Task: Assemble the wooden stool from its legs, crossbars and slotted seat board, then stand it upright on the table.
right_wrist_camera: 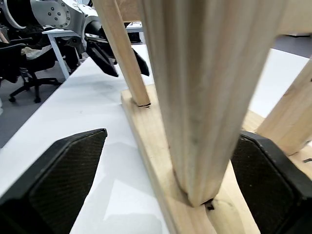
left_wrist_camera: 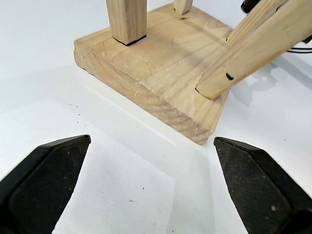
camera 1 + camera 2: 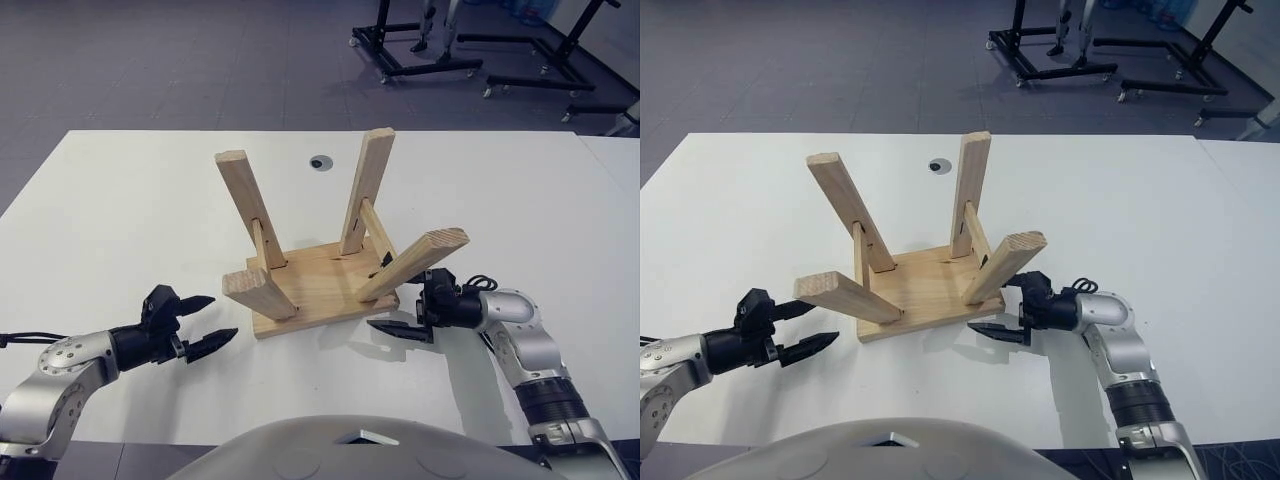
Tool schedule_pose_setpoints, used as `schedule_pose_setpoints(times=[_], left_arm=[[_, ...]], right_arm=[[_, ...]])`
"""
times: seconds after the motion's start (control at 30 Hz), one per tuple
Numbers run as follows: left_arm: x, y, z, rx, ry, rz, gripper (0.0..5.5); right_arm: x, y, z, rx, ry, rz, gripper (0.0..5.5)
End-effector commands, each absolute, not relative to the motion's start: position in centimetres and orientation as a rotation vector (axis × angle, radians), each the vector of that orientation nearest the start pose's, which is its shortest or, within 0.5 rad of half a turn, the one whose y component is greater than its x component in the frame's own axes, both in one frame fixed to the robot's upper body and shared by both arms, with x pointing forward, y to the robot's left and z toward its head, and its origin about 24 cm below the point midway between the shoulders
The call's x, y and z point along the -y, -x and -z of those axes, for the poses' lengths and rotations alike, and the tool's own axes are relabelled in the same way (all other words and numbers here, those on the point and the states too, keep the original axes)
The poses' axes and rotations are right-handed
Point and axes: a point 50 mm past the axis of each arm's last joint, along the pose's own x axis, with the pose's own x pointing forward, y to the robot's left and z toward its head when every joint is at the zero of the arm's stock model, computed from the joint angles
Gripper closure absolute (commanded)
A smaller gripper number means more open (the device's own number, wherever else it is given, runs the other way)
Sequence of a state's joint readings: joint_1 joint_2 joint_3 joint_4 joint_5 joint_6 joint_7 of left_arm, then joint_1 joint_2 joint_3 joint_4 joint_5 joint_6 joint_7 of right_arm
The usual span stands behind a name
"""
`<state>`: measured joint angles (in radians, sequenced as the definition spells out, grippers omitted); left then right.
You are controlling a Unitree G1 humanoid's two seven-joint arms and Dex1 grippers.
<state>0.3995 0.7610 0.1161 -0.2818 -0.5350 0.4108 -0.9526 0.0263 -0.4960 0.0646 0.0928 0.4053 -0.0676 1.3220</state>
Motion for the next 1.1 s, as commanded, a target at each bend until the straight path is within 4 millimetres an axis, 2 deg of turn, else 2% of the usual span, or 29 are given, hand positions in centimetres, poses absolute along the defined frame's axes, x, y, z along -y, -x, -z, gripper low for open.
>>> schedule_pose_setpoints(times=[0.03,0.17,0.27,0.4,0.63,0.77,0.87,0.97,1.1], left_arm=[[-23.5,-16.9,-5.6,-0.533,-0.026,0.962,0.85],[-21.8,-17.7,-6.0,-0.496,-0.036,1.045,0.85],[-21.5,-17.3,-6.5,-0.482,-0.013,1.095,0.85],[-21.5,-17.2,-6.6,-0.48,-0.012,1.108,0.85],[-20.1,-18.3,-6.4,-0.431,0.009,1.08,0.85],[-19.5,-18.2,-5.8,-0.419,0.024,1.049,0.85],[-18.8,-18.0,-5.2,-0.401,0.018,1.019,0.85],[-17.8,-18.3,-4.9,-0.349,0.015,0.976,0.85],[-16.7,-18.0,-4.6,-0.31,0.023,0.949,1.0]], right_arm=[[18.5,-20.8,-4.4,-0.15,0.112,-1.218,1.12],[17.6,-20.3,-4.9,-0.182,0.212,-1.121,1.12],[17.7,-20.4,-5.4,-0.242,0.244,-1.081,1.12],[17.4,-19.3,-6.0,-0.278,0.176,-1.172,1.12],[17.9,-19.3,-6.3,-0.237,0.12,-1.164,1.12],[19.0,-20.3,-6.5,-0.194,0.116,-1.164,1.12],[20.8,-21.7,-6.7,-0.198,0.161,-1.138,1.12],[22.9,-23.5,-7.6,-0.217,0.199,-1.136,1.12],[23.9,-24.9,-8.7,-0.233,0.237,-1.186,1.08]])
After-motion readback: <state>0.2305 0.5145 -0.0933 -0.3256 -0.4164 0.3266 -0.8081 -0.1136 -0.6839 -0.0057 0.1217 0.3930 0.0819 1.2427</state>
